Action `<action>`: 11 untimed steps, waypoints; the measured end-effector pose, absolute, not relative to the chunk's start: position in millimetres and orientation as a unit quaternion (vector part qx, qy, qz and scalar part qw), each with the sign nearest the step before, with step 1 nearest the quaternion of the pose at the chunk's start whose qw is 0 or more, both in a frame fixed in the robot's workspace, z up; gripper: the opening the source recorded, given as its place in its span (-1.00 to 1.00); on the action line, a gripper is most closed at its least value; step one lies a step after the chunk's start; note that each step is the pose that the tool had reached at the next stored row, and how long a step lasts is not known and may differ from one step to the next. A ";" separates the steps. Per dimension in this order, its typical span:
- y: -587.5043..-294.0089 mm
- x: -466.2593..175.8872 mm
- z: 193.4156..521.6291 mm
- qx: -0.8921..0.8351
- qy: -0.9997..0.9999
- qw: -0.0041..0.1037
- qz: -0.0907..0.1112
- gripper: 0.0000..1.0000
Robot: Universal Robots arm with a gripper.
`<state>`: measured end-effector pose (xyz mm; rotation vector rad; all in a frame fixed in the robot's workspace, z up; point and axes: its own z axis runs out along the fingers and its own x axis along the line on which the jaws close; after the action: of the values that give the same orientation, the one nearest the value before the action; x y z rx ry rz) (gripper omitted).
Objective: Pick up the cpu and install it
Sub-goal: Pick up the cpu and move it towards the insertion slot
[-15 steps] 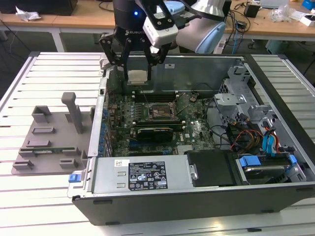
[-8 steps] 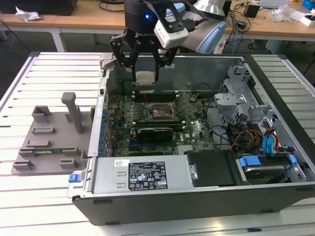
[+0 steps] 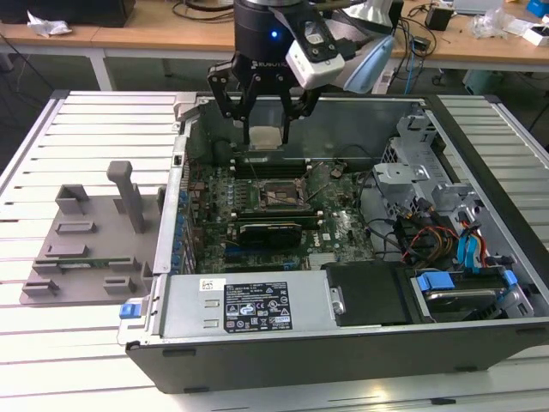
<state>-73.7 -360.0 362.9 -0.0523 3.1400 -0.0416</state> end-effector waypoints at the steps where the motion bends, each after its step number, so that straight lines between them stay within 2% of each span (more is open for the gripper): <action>1: -359.8 -72.3 362.5 -0.017 1.000 0.000 -0.013 0.09; 11: -356.9 -47.9 355.8 -0.017 1.000 -0.001 -0.013 0.09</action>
<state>-47.9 -356.9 355.8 -0.0523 3.1433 -0.0414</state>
